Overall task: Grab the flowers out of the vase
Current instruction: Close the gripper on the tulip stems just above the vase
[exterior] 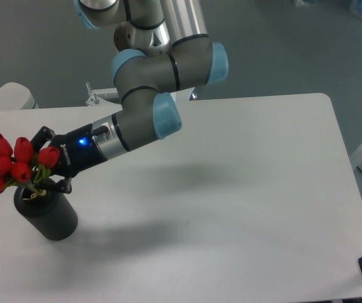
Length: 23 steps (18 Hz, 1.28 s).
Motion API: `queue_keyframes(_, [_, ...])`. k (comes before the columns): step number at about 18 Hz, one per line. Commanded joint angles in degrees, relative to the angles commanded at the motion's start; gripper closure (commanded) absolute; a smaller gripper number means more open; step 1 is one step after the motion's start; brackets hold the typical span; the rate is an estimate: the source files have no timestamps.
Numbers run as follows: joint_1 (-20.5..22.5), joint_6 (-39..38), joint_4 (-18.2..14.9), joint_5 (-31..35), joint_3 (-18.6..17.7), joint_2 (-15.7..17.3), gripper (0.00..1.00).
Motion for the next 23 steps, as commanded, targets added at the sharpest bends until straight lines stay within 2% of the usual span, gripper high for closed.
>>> queue_keyframes(13, [1.23, -1.58, 0.0, 0.44, 0.0, 1.05, 0.78])
queue_keyframes(18, [1.49, -5.97, 0.0, -0.09, 0.26, 1.49, 0.78])
queue_keyframes(23, [1.76, -6.15, 0.0, -3.34, 0.35, 1.49, 0.78])
